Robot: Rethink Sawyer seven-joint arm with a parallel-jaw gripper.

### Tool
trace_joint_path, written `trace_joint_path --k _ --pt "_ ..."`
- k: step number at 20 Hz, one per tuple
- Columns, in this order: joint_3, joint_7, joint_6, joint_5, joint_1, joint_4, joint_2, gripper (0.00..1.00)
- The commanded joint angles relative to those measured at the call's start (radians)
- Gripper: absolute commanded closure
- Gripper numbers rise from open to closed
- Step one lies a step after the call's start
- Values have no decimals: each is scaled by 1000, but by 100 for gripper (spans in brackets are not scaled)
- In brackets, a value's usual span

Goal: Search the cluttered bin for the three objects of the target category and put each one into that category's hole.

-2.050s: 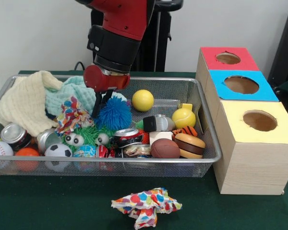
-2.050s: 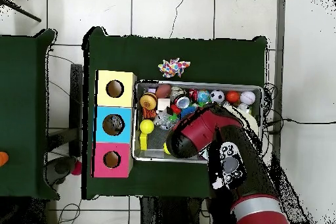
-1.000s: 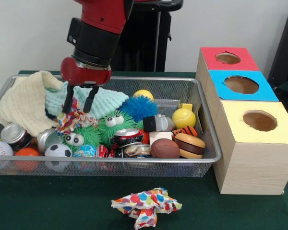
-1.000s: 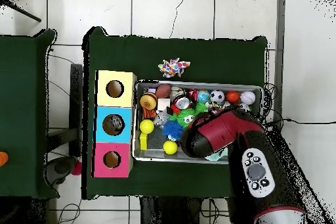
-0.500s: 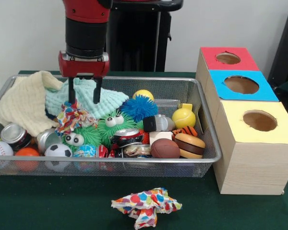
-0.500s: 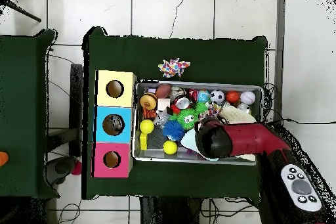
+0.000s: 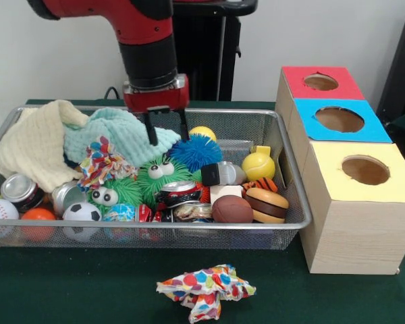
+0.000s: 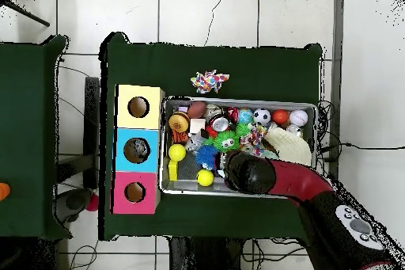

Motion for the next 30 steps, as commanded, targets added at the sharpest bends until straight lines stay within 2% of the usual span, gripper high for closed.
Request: trace_joint_path --k 1,10,14,19,23,26,30 --pt "125 248 -145 130 -16 100 82 0" --pt "87 232 -295 136 0 108 105 0" --pt "36 171 -373 60 27 68 100 0" --pt "18 113 -483 -26 32 22 141 0" --pt "-8 65 -519 -101 52 -7 154 0" --pt "-21 81 -537 -118 57 -2 160 0" --pt "-30 125 -543 -93 49 -2 231 0"
